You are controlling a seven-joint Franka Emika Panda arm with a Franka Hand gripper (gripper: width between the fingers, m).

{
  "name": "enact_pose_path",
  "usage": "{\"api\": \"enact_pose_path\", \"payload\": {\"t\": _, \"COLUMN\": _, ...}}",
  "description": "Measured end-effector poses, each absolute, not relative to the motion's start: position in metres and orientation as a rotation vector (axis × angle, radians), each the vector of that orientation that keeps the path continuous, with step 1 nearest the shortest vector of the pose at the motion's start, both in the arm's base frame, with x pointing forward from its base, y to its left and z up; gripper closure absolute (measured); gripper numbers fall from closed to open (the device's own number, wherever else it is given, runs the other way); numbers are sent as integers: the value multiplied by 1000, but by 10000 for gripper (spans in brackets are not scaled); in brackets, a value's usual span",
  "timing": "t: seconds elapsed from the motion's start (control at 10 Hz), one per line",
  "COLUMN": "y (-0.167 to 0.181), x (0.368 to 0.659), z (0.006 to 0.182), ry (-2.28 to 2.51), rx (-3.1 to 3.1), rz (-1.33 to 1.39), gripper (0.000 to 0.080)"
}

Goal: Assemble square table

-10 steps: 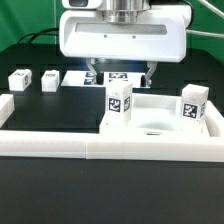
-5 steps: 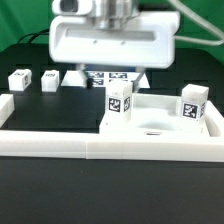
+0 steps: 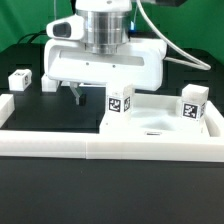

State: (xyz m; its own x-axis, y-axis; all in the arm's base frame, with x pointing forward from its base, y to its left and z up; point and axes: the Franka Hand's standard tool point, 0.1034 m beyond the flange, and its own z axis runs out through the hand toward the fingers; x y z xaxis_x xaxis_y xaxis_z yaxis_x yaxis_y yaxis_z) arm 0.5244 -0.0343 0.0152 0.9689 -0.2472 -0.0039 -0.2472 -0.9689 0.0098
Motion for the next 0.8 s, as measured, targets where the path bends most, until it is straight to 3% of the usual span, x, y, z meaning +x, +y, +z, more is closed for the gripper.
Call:
{"api": "enact_pose_path", "payload": {"t": 0.7, "y": -35, "x": 525, "z": 13, "ry": -402, "rx": 3111, "rz": -11, "gripper": 151}}
{"api": "enact_pose_path", "payload": {"t": 0.8, "y": -35, "x": 525, "z": 13, "ry": -402, "rx": 3111, "rz": -11, "gripper": 270}}
